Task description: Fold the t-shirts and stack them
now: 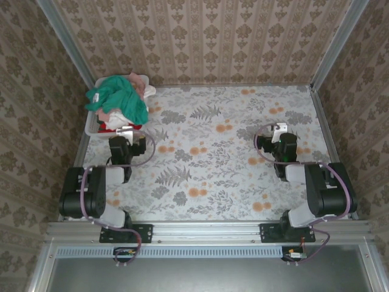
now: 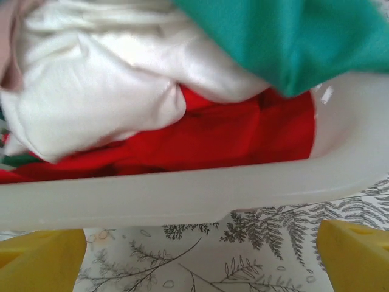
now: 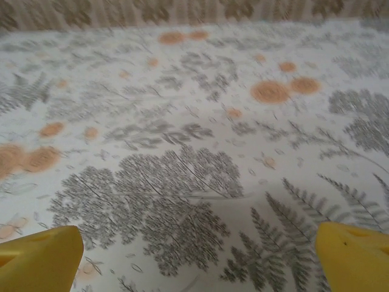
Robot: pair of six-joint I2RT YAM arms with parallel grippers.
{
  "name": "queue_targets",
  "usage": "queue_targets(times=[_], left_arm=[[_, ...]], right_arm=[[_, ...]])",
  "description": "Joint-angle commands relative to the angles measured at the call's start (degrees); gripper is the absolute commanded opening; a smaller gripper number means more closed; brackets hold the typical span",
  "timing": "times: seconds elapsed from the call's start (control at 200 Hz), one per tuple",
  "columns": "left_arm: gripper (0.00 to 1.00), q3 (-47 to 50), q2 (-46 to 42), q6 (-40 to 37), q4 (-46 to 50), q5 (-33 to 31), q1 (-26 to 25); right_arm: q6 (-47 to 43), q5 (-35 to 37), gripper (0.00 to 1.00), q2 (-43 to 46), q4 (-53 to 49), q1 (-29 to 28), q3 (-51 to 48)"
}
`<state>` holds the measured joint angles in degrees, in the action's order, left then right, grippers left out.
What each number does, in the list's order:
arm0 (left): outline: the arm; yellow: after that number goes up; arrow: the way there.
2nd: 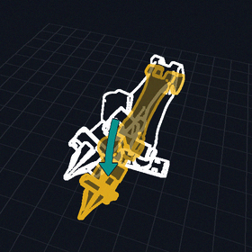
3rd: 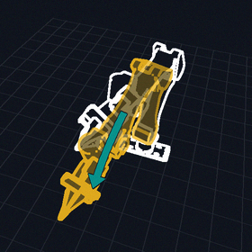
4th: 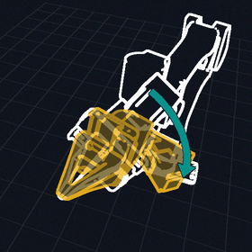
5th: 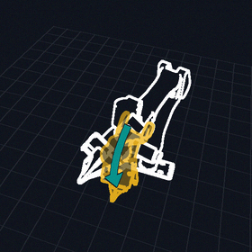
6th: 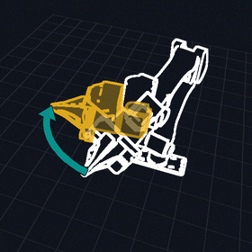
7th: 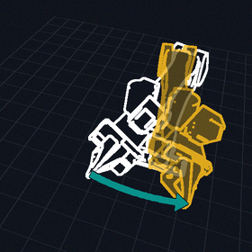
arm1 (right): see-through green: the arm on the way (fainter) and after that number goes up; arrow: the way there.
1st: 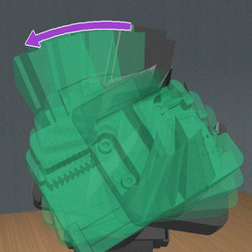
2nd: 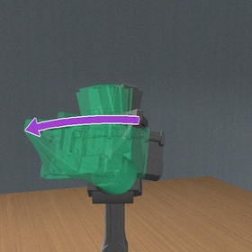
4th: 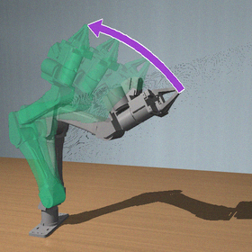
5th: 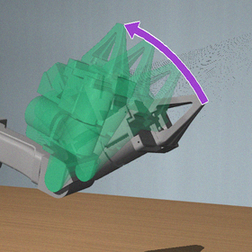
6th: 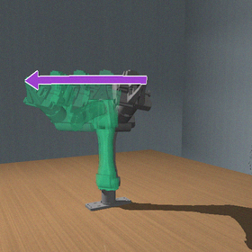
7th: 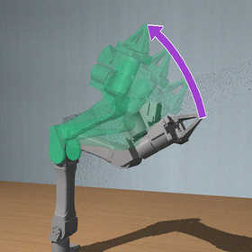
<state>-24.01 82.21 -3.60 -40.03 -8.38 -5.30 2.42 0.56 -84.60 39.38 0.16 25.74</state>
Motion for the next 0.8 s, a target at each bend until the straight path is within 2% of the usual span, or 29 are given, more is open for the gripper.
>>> queue_targets(times=[0.0,0.065,0.095,0.15,0.175,0.235,0.275,0.335,0.4,0.45,0.55,0.66,0.715,0.795], left_arm=[[1.0,-6.99,-12.72,-0.64,15.67,-8.54,-3.16],[1.0,-10.53,-19.2,4.43,25.58,-5.91,-3.13],[1.0,-11.9,-21.76,9.06,30.23,-6.94,-2.98],[1.0,-13.77,-25.79,20.62,38.44,-11.87,-2.28],[1.0,-13.89,-27.02,22.99,39.12,-11.67,-1.09],[1.0,-14.5,-28.7,22.87,38.69,-1.14,3.17],[1.0,-16.07,-28.99,24.13,40.66,1.52,4.72],[1.0,-18.6,-27.86,23.86,42.2,3.03,5.3],[1.0,-23.85,-23.09,22.86,45.84,3.97,5.3],[1.0,-30.52,-16.68,20.24,50.49,8.06,5.3],[1.0,-48.09,-0.88,17.99,65.46,10.03,4.17],[0.99,-61.5,12.84,17.08,74.06,8.76,3.41],[0.91,-66.11,17.77,17.71,76.88,8.44,3.87],[0.87,-71.12,22.9,17.59,79.71,4.56,3.72]], right_arm=[[7.47,9.3,1.0,9.69,-22.53,-0.74,11.51],[21.17,15.22,1.0,12.01,-37.28,-0.63,19.07],[25.79,15.09,1.0,12.02,-41.23,-0.26,21.51],[25.33,4.79,1.0,11.6,-43.0,1.55,23.43],[25.36,-0.68,1.0,11.5,-41.91,2.43,23.18],[26.78,-11.81,1.0,12.1,-35.91,3.56,20.35],[28.34,-14.71,1.0,13.04,-32.24,3.09,17.96],[28.54,-14.93,1.0,14.15,-32.28,1.61,16.56],[26.58,-13.16,1.0,14.67,-36.59,-0.4,17.42],[25.0,-11.92,1.0,15.05,-38.83,-2.04,17.83],[24.06,-11.03,1.0,15.96,-41.25,-4.2,18.04],[23.32,-10.11,1.0,17.31,-43.14,-5.72,18.03],[22.83,-9.56,1.0,17.83,-44.12,-6.27,18.12],[21.93,-9.09,1.0,18.44,-45.24,-7.22,18.12]])
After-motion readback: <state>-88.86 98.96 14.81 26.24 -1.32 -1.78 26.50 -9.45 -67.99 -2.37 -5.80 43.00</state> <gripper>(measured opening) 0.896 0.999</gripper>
